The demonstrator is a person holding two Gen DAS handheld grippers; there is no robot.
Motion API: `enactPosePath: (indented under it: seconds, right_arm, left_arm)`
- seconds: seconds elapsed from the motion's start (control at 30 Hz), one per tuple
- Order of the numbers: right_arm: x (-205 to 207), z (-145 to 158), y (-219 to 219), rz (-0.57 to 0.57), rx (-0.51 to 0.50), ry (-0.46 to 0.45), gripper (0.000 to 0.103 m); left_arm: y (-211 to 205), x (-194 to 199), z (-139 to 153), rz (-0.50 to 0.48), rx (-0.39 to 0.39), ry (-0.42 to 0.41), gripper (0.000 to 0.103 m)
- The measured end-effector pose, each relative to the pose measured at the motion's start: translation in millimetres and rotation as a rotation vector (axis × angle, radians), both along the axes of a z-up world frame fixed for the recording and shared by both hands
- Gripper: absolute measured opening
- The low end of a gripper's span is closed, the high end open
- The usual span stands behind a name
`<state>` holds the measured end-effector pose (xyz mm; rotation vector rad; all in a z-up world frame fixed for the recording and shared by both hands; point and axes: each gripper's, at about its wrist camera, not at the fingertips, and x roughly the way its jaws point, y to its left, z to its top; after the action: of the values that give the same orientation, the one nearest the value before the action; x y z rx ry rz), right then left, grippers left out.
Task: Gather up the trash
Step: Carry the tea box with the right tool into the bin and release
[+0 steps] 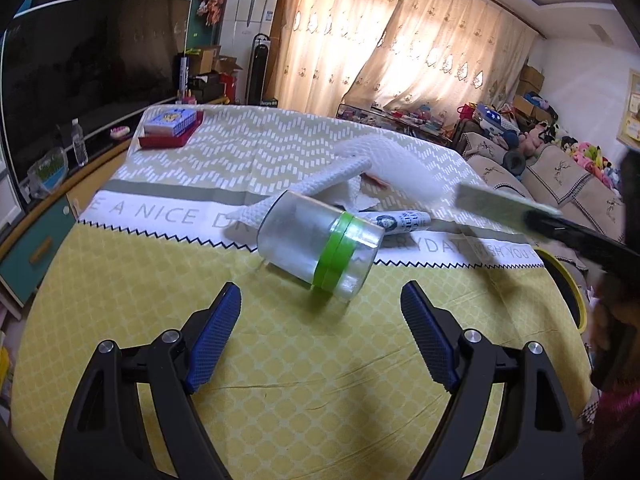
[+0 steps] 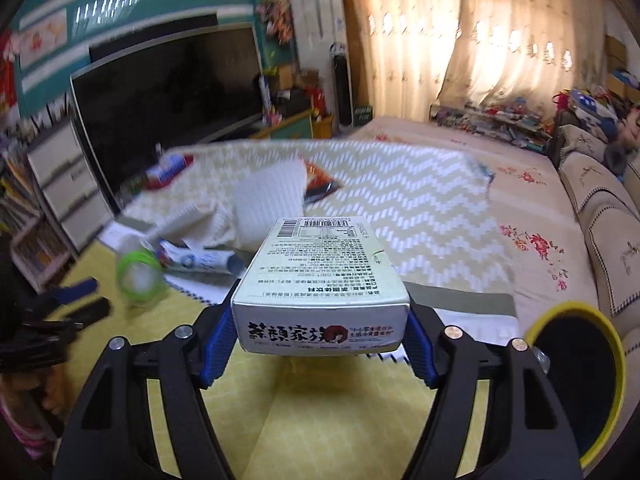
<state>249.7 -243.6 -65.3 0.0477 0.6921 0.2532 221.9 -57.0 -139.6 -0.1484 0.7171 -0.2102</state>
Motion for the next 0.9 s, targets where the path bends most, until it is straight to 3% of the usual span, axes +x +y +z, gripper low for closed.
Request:
enactPosePath:
  seconds: [0.27,0.4,0.6,0.8,0.9]
  right_arm:
    - [-40,29,-24,-0.04,0.017,-0.071,0.067]
    - [-59,28,-61,-0.155,0.008,-0.077,0.067]
    - [-69,-9,-146,-0.453,-0.04,0.027,0.067]
    - [-58,-49,-193,-0.583,-0.047,0.107,0.071]
    - [-60,-55,-202,-0.623,-0.04,0.101,0.074]
  left_arm:
    - [-6,-5,-1,0.008,0.04,-0.015,0.081]
    - [-7,-3,-1,0.006,0.043,-0.015,0.081]
    - [-8,-3,-1,0.01,0.047,-0.007,0.081]
    - [-13,0,-4,-0.004,0.07,0.009,0.081]
    - [-13,3,-6,-0.011,0.068,0.025,0.081]
